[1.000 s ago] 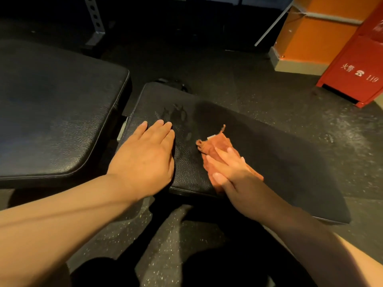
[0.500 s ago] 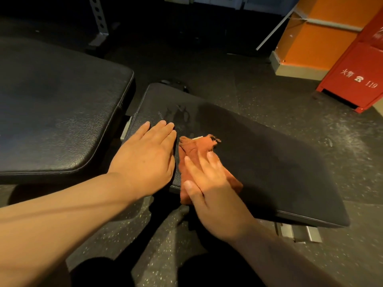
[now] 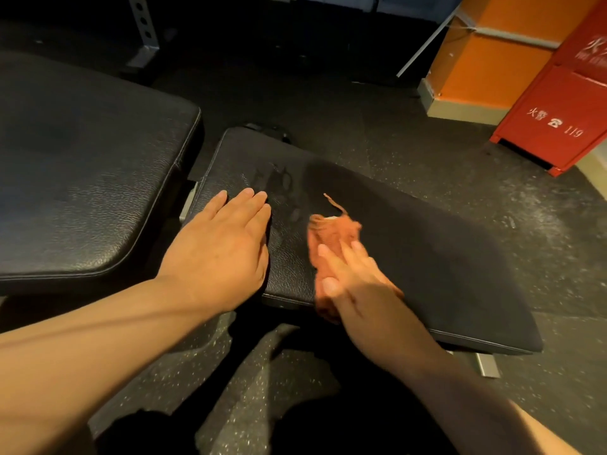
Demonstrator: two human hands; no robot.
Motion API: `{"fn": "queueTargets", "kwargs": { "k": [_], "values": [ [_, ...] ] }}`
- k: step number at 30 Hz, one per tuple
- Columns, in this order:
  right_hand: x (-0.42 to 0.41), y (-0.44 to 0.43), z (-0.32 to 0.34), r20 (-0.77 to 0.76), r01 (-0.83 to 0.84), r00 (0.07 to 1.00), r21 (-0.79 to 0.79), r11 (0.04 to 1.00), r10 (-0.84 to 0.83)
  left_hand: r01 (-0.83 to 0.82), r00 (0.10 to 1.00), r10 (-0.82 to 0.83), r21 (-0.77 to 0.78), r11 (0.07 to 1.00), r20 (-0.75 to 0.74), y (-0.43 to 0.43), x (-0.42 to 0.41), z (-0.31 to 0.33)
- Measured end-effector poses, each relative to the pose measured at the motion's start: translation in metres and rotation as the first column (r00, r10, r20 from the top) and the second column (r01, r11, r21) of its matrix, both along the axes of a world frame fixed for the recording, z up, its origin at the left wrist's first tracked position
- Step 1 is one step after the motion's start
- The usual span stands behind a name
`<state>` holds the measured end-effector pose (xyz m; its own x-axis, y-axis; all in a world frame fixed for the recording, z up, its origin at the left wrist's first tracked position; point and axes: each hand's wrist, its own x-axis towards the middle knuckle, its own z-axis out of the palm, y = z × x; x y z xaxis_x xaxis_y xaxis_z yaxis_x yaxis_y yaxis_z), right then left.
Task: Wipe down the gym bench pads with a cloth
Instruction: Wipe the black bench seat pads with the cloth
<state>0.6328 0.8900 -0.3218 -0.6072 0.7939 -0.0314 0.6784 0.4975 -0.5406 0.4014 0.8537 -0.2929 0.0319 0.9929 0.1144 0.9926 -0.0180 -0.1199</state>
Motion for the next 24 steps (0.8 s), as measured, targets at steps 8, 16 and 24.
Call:
{"fn": "queueTargets", "kwargs": {
  "k": [8, 16, 24],
  "values": [
    [-0.036, 0.021, -0.012, 0.081, 0.135, 0.987, 0.084, 0.987, -0.142, 0.001, 1.000, -0.002, 0.036, 0.999, 0.019, 0.000, 0.002, -0.001],
    [-0.044, -0.023, -0.003, -0.013, 0.026, 1.000, 0.117, 0.993, -0.024, 0.002, 0.998, -0.006, 0.057, 0.998, 0.059, -0.001, 0.002, -0.003],
    [-0.100, 0.039, 0.006, 0.109, 0.168, 0.978, 0.068, 0.983, -0.175, -0.028, 0.987, 0.011, 0.107, 0.994, 0.159, -0.012, -0.004, -0.004]
  ]
}}
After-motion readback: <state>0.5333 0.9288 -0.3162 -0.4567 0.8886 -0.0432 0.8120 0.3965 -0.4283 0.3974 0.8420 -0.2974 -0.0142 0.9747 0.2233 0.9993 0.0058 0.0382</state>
